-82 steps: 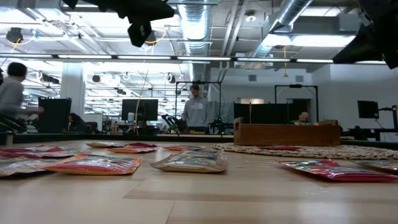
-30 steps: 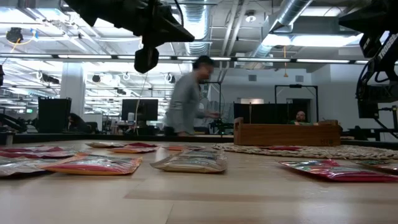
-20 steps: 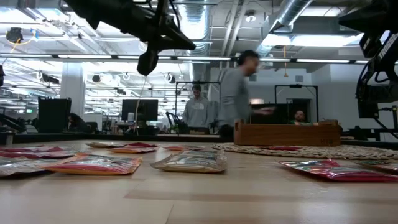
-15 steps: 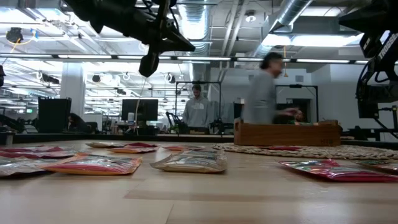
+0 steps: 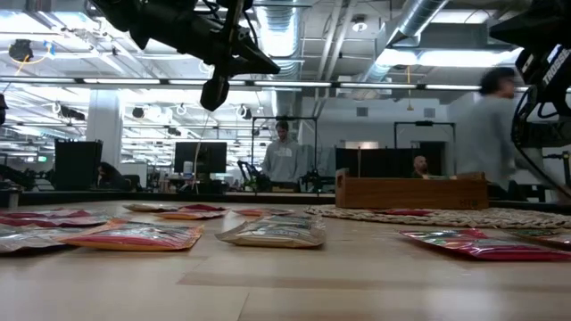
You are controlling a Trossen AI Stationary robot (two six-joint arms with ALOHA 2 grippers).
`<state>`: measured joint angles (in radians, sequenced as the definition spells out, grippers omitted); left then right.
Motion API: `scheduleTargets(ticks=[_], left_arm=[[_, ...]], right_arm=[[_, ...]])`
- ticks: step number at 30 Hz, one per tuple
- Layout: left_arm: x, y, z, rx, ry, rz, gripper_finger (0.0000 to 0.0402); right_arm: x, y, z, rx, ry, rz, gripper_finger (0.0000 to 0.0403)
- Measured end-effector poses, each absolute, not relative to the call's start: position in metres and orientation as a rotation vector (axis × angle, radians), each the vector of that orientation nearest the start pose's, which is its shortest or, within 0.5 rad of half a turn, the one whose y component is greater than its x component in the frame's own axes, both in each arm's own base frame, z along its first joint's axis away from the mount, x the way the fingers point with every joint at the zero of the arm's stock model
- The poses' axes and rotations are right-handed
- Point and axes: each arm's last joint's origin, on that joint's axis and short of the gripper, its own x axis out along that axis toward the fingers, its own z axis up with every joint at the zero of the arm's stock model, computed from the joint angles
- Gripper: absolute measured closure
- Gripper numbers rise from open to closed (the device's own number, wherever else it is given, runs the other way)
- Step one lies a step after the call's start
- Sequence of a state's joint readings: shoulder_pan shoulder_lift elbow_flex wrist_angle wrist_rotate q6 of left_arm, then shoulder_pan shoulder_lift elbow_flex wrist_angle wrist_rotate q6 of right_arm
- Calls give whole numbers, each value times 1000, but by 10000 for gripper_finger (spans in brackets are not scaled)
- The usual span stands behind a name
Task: Pick & Place Tea
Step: Put the orange tea pack into the right compartment of the brown organizer
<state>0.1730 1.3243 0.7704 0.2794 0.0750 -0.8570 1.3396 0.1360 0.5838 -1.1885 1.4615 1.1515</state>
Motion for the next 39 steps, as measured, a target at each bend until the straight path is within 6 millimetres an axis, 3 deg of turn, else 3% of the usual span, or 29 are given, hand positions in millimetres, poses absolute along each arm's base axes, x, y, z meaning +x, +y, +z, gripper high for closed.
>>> scheduleTargets(ticks=[8,27,39], left_arm=[[285,48,256,-850,212,202,401],[286,46,259,-773,195,178,401],[286,44,263,-724,188,58,401]], right_arm=[[29,1,250,428,131,-98,397],[29,1,249,428,136,-94,397],[29,1,249,428,136,-94,397]])
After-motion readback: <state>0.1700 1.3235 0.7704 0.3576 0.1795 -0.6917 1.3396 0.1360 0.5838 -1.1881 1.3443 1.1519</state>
